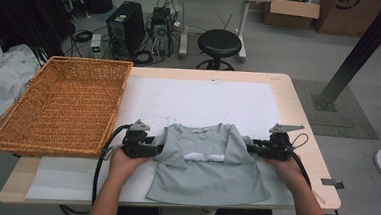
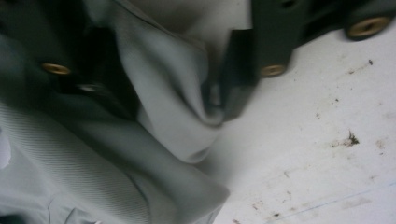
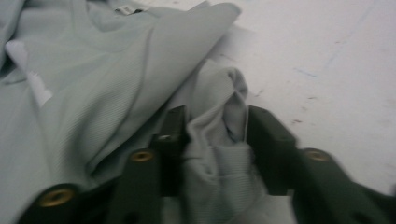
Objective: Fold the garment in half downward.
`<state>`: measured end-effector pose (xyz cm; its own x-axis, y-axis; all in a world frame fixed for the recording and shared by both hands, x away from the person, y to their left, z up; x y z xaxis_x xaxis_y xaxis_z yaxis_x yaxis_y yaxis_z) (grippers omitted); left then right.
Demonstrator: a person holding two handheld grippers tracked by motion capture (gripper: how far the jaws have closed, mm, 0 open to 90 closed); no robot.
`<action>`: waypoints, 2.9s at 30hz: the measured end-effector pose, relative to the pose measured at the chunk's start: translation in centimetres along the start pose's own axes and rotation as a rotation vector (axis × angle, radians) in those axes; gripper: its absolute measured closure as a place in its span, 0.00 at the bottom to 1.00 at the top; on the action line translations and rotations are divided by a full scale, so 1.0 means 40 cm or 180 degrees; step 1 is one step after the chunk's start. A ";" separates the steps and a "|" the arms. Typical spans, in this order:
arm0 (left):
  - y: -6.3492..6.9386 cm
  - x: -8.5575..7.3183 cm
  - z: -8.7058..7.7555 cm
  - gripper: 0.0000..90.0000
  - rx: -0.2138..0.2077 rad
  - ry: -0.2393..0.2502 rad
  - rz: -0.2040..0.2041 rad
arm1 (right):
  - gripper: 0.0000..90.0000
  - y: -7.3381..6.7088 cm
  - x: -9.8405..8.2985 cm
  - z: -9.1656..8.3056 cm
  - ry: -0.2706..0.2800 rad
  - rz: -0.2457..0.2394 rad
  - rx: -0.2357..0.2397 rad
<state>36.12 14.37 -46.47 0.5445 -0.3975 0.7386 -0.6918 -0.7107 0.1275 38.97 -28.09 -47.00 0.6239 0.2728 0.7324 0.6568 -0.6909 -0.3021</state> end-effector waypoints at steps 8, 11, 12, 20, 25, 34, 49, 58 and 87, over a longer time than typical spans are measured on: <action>-0.010 0.018 0.002 0.88 0.0223 0.0245 0.0061 | 0.89 -0.019 0.014 -0.005 0.0098 -0.0257 -0.0125; -0.037 0.031 0.020 0.88 0.0277 0.0308 -0.0007 | 0.89 -0.014 0.031 -0.001 0.0152 -0.0237 -0.0196; -0.042 0.036 0.025 0.88 0.0292 0.0313 -0.0007 | 0.89 -0.009 0.043 0.005 0.0170 -0.0210 -0.0225; -0.110 0.091 0.067 0.87 0.0406 0.0262 -0.0118 | 0.89 0.060 0.113 0.033 0.0303 0.0032 -0.0396; -0.131 0.088 0.077 0.84 0.0346 0.0269 -0.0201 | 0.89 0.095 0.107 0.052 0.0232 0.0190 -0.0411; -0.125 0.096 0.043 0.47 0.0472 0.0303 -0.0383 | 0.59 0.092 0.127 0.016 0.0440 0.0204 -0.0357; -0.078 0.216 0.073 0.43 0.0178 0.0677 -0.0481 | 0.48 0.030 0.195 0.056 0.0452 0.0231 -0.0174; -0.083 0.209 0.161 0.63 0.0447 0.0029 -0.0409 | 0.72 0.033 0.186 0.121 0.0123 0.0174 -0.0294; 0.122 -0.036 -0.088 0.56 0.0103 0.0906 0.0148 | 0.68 -0.151 -0.050 -0.091 0.0619 -0.0492 0.0212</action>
<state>30.29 13.52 -44.58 0.3545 -0.2546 0.8998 -0.6949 -0.7156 0.0713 32.22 -26.91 -44.42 0.4250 0.2335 0.8746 0.7685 -0.6036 -0.2123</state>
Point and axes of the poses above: each handheld gripper's, and its own axes: z roughly forward along the jaws, x roughly out of its top, y roughly to its right, the point moved 3 cm from there along z, roughly forward along the jaws, and after that the axes turned 5 degrees about z, right-handed, at the moved point
